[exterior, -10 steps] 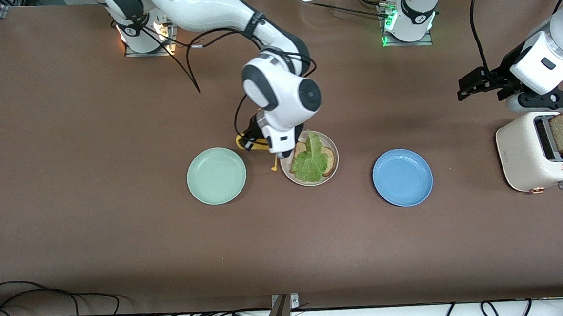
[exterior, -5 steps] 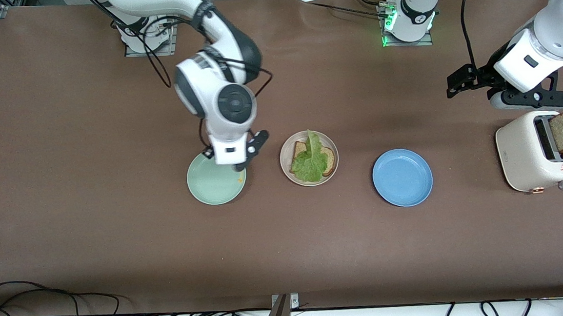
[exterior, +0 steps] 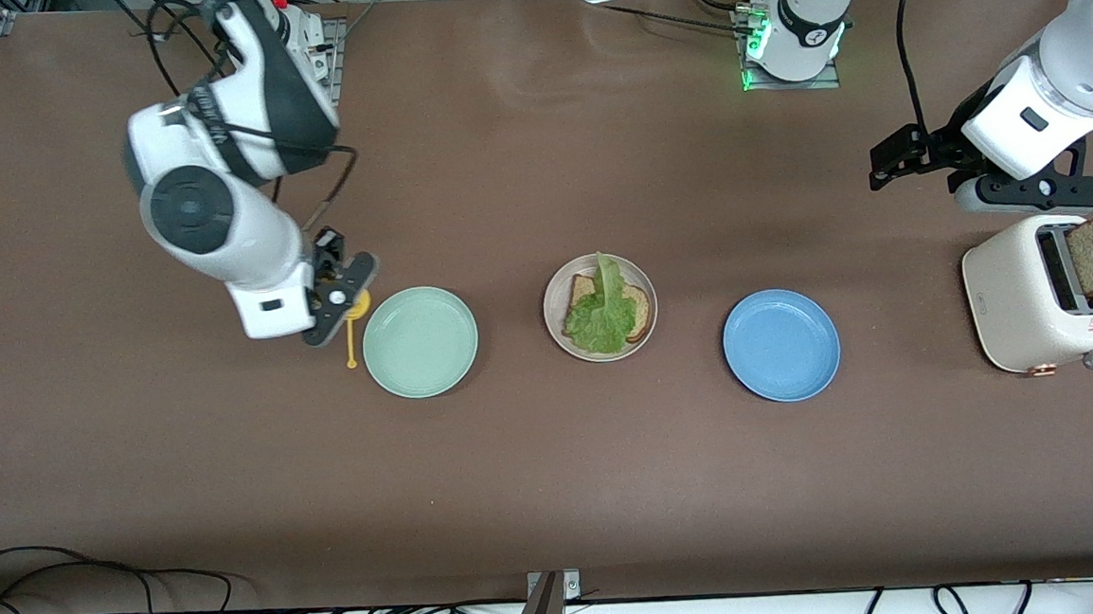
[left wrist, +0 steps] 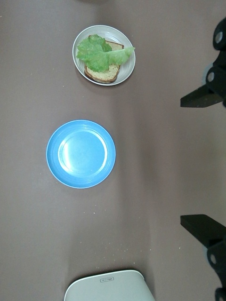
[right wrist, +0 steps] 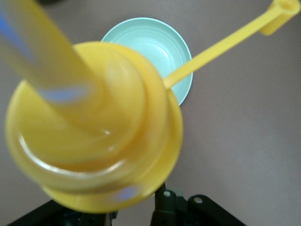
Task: Make sandwich on beige plate with both arms
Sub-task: 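Carry the yellow bottle back beside the mint-green plate with the right gripper, then lower the yellow bottle onto the table and open the right gripper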
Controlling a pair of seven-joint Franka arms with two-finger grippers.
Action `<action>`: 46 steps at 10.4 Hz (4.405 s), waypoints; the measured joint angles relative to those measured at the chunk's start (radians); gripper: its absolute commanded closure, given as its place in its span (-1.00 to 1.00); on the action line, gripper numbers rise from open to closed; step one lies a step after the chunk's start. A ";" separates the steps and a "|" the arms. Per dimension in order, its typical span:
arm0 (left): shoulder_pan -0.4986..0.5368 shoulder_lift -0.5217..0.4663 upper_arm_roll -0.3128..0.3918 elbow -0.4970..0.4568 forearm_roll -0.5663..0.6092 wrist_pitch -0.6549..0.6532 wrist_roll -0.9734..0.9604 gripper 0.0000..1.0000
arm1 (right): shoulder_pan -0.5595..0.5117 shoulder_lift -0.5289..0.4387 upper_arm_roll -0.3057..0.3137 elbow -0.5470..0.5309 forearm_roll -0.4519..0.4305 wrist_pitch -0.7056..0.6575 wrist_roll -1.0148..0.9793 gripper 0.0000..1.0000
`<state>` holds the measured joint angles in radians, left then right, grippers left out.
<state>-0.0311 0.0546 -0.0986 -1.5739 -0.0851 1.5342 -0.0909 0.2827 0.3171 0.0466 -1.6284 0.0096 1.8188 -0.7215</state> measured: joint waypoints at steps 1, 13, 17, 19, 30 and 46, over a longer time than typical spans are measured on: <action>0.000 0.000 0.001 0.000 0.000 0.000 0.000 -1.00 | -0.050 -0.025 0.002 -0.064 0.030 0.066 -0.089 1.00; 0.003 0.000 0.005 0.001 0.000 -0.009 0.000 -1.00 | -0.205 -0.008 0.019 -0.291 0.211 0.432 -0.474 1.00; 0.003 0.000 0.005 0.001 0.000 -0.010 0.000 -1.00 | -0.215 0.000 0.017 -0.285 0.221 0.432 -0.482 1.00; 0.004 0.000 0.005 0.001 0.000 -0.010 0.000 -1.00 | -0.235 0.000 0.016 -0.275 0.230 0.432 -0.491 1.00; 0.007 0.003 0.015 0.000 0.000 -0.020 0.000 -1.00 | -0.282 0.084 0.025 -0.273 0.359 0.563 -0.694 1.00; 0.013 0.008 0.005 0.000 0.002 -0.020 0.000 -1.00 | -0.346 0.250 0.151 -0.295 0.399 0.720 -0.767 -0.50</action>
<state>-0.0183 0.0622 -0.0933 -1.5734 -0.0834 1.5146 -0.0910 -0.0636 0.5668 0.1978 -1.9229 0.4090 2.5390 -1.4886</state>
